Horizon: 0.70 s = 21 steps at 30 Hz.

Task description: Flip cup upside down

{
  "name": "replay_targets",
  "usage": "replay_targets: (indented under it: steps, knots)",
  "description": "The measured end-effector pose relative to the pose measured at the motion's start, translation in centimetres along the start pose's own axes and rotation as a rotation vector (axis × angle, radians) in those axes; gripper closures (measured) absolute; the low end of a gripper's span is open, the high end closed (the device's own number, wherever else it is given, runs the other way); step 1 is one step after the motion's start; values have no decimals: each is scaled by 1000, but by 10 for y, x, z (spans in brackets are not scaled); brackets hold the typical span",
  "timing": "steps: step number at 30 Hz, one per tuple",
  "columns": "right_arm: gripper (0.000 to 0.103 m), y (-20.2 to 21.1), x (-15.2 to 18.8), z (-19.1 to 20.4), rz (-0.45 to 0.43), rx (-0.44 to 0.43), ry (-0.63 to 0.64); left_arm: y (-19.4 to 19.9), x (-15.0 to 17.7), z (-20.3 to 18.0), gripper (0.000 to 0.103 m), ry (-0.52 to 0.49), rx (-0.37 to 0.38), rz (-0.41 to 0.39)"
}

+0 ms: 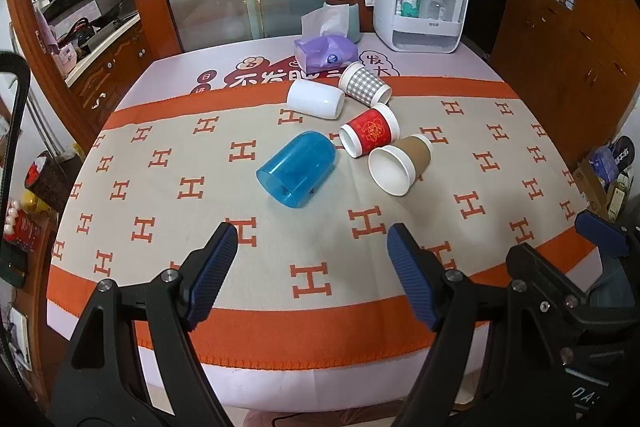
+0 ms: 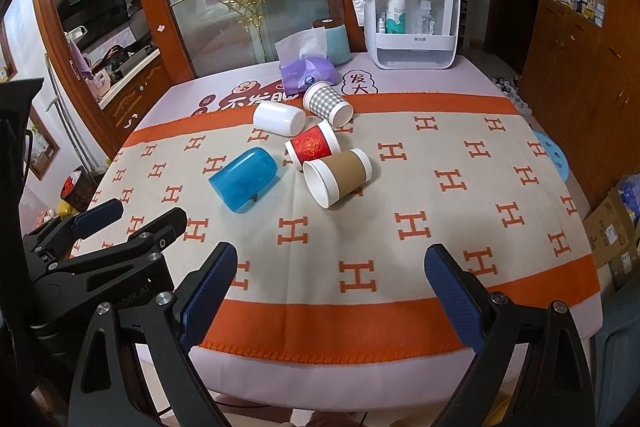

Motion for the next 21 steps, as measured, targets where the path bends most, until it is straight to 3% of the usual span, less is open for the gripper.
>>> replay_targets:
  steps: [21]
  knots:
    - [7,-22,-26,0,6,12,-13,-13,-20,2,28,-30,-25,10]
Point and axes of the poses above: each gripper's, at about its wrist camera, not at the fingertips, and y roughly against the way its jaws point, z to its left, x to its underside, the point moved 2 cm from there along -y, roughly the way its jaws point, and after that the axes turned 15 degrees about -y, right-handed, at the moved point
